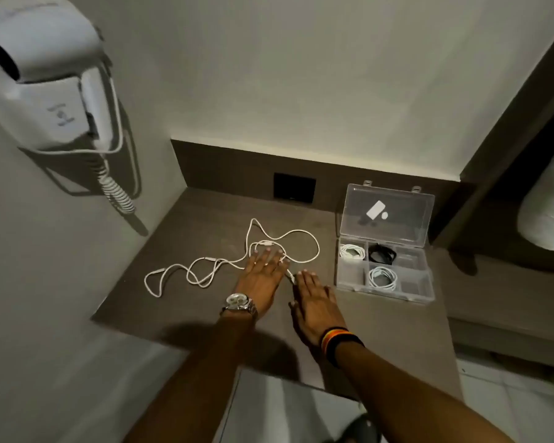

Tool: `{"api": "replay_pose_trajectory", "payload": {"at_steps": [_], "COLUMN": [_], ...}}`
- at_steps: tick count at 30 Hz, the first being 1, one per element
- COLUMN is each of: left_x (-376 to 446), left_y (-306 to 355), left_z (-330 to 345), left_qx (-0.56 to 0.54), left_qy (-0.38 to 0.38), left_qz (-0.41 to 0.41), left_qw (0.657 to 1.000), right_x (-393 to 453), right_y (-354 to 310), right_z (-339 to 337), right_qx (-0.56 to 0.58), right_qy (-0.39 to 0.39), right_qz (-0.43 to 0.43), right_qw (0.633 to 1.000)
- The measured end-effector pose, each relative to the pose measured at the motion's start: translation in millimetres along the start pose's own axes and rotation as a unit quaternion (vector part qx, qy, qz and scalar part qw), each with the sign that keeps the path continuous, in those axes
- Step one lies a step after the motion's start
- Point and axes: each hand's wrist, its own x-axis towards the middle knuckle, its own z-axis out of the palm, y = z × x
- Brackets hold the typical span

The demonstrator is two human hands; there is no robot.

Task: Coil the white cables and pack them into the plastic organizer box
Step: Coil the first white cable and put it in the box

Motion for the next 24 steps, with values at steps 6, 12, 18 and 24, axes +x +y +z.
{"api": "replay_pose_trajectory", "payload": {"at_steps": [6,12,18,24], "left_x": [37,60,80,66], "left_y": [-1,-5,-14,-42], "left_z": [1,-65,-177,-250], "left_qx": [0.015,-0.191,-0.549,-0.544], "left_qy": [-0.014,0.146,0.109,0.181], "left_qz": [0.037,-0.025,-0.085,-0.094], "left_qw": [0.999,0.97,0.824,0.814], "right_x": [6,13,51,52], "right_y": [20,9,-26,-47], "right_z": [22,-4,-92,-172], "right_qx": [-0.008,0.239,0.323,0.316], "right_qy": [-0.026,0.093,0.235,0.299], "right_qz": [0.023,0.086,0.015,-0.072], "right_qw": [0.999,0.963,0.917,0.898]}}
